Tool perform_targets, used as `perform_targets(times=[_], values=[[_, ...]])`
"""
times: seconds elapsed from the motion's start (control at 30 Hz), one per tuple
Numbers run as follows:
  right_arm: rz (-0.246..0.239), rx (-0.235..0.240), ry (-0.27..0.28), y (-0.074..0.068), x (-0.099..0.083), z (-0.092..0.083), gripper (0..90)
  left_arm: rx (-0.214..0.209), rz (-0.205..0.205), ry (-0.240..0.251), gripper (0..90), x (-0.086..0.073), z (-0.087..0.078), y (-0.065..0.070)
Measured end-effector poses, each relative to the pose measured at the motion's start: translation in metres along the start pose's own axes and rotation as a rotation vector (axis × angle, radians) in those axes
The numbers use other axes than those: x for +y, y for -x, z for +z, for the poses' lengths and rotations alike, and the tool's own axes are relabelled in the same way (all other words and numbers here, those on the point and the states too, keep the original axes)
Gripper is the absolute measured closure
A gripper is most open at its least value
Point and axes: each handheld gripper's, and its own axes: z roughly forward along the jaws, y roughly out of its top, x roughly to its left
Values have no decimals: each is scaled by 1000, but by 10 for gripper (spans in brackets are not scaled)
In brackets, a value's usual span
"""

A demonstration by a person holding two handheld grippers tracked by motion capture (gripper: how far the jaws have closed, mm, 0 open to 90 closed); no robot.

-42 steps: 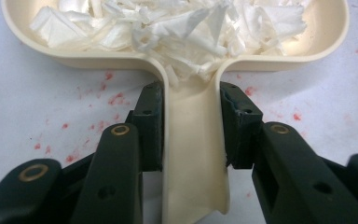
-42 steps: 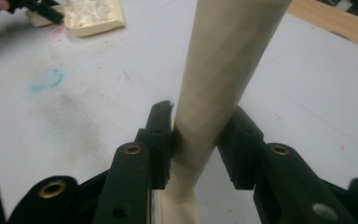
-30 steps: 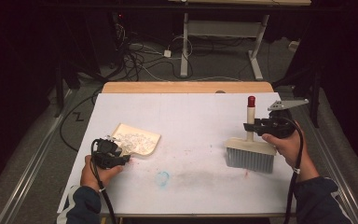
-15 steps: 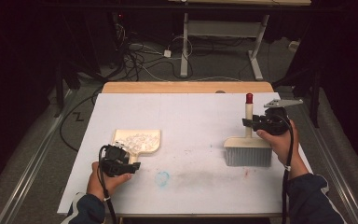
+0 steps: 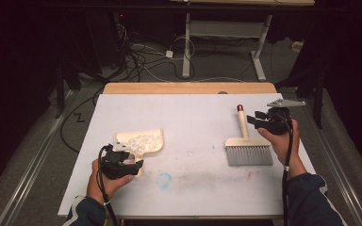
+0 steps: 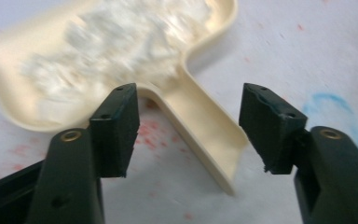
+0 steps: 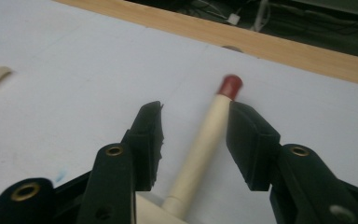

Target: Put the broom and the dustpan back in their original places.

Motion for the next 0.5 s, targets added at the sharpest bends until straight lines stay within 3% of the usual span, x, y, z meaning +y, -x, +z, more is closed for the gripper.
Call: perform_targets(times=[0.23, 0.37, 0.5], values=[[-9, -6, 75, -7, -2, -16, 472, 34, 113, 167, 242, 5, -10, 10], [-45, -16, 137, -15, -3, -28, 433, 53, 169, 218, 218, 4, -13, 17], [-92, -14, 172, -24, -6, -38, 400, 60, 196, 264, 208, 3, -16, 21]])
